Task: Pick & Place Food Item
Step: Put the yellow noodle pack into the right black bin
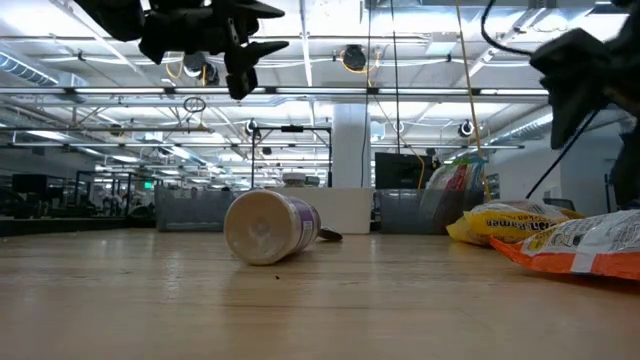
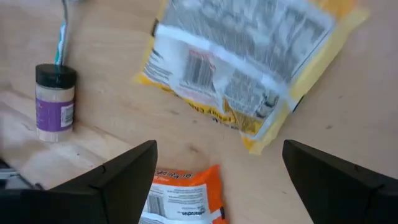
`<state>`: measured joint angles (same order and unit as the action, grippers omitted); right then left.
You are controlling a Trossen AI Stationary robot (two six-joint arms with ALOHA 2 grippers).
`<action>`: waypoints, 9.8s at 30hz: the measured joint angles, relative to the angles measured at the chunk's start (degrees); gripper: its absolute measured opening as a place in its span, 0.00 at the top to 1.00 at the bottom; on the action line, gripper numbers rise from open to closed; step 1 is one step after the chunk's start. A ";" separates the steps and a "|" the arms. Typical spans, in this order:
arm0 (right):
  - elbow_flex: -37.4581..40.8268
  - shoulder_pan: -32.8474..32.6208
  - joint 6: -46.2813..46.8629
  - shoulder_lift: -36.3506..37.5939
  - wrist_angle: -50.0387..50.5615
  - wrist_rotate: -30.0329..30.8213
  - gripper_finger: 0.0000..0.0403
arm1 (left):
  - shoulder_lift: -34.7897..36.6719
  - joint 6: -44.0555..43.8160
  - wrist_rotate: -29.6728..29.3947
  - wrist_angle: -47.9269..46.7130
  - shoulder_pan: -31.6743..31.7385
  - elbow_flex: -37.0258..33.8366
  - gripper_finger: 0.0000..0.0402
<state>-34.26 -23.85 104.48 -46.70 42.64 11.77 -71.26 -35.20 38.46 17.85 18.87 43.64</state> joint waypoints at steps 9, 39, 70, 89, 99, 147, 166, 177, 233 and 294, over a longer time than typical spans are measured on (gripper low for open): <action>7.87 -4.82 -0.38 0.72 -5.62 1.25 0.16 | 0.00 -4.56 -6.54 1.81 0.00 0.00 0.58; 22.93 -9.27 0.82 4.09 -27.49 13.71 0.43 | 0.00 -10.36 -12.48 9.46 0.00 0.02 0.58; 20.07 -8.86 -8.34 4.16 -35.34 13.51 1.00 | 0.00 -6.95 -14.63 9.37 0.11 0.02 0.58; -3.54 6.27 -35.36 4.03 -14.45 0.62 1.00 | 0.02 -5.66 -14.66 8.73 0.66 0.04 0.58; -10.88 14.54 -46.65 1.25 -18.25 -4.36 1.00 | 0.02 -2.08 -15.04 6.68 -1.43 0.04 0.58; -19.66 34.38 -42.85 -21.58 -58.67 -4.31 1.00 | -19.54 55.99 -58.00 -30.05 -16.65 41.11 0.58; -19.59 35.14 -40.64 -24.10 -65.85 -4.34 1.00 | -19.52 58.86 -59.56 -31.49 -16.28 41.11 0.58; -19.59 35.14 -40.64 -24.06 -68.07 -4.31 1.00 | -19.52 59.08 -62.55 -32.13 -16.28 41.11 0.58; -19.59 35.21 -54.59 -20.67 -71.34 -12.38 0.46 | -18.86 52.66 -58.37 -26.90 -11.91 41.07 1.00; -52.23 42.13 -94.54 -28.74 -7.13 -24.27 0.54 | -17.59 36.65 -27.98 -40.81 -4.31 46.86 1.00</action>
<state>-86.49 18.28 9.93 -75.44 35.50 -12.50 -88.86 1.44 10.48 -22.96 14.57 90.50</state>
